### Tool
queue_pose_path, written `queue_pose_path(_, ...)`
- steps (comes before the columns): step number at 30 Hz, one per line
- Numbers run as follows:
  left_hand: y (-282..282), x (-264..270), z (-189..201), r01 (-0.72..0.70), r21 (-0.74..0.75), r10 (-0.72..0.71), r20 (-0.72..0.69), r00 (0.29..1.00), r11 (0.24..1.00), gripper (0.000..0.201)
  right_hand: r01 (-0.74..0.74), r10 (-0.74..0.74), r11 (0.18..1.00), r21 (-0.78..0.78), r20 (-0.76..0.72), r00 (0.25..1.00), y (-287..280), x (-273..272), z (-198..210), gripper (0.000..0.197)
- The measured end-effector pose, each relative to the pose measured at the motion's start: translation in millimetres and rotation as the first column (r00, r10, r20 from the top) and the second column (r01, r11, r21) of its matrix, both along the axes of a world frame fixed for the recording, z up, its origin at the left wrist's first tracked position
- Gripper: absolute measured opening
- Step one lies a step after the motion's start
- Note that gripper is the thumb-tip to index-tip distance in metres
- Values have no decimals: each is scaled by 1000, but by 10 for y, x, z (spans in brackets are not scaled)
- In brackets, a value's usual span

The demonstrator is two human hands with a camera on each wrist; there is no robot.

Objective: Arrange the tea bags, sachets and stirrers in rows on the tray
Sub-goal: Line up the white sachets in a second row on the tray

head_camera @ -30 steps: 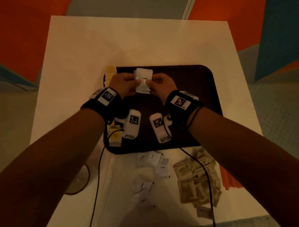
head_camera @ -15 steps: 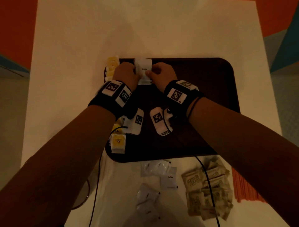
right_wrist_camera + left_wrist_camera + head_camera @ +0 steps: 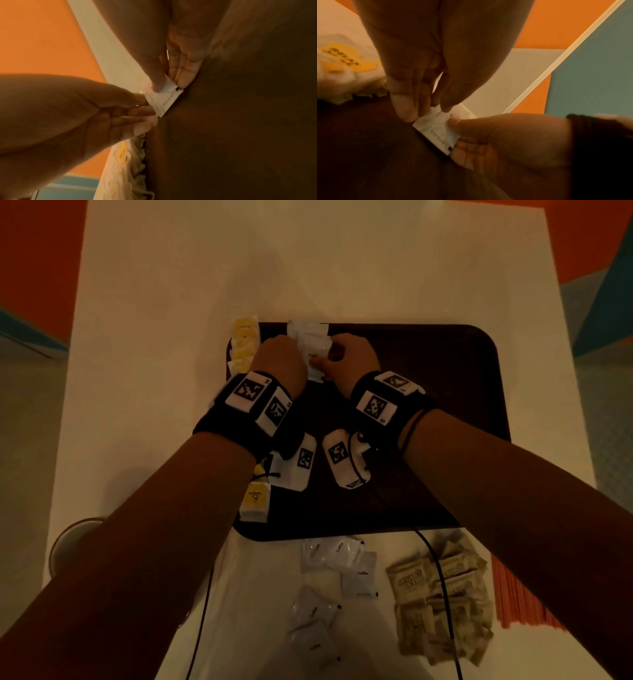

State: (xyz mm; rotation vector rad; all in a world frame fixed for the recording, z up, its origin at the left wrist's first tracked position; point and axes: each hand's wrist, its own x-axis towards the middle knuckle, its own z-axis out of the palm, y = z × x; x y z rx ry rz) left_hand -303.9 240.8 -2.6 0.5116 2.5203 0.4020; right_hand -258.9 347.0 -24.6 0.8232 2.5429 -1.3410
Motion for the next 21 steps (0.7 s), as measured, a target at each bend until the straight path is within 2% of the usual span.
queue_pose_path(3,-42,69,-13,-8,28,8,3,1000,1000,28,-42,42,997,-65,-3,999,-14,81,26,32)
queue_pose_path(6,-104,110,-58,-54,64,53,20,998,996,26,-84,83,996,9,15,996,4,128,17,49)
queue_pose_path(8,-131,130,-81,-70,74,68,29,997,995,25,-55,55,998,32,19,998,19,154,8,56)
queue_pose_path(12,-166,178,-99,-43,61,41,39,998,997,27,-74,74,997,37,18,997,19,210,-22,50)
queue_pose_path(17,-207,233,-95,-7,60,4,54,999,998,29,-167,162,982,88,63,985,52,268,-1,61)
queue_pose_path(21,-217,249,-63,-33,103,29,38,999,994,30,-130,129,989,72,24,991,55,282,-3,65)
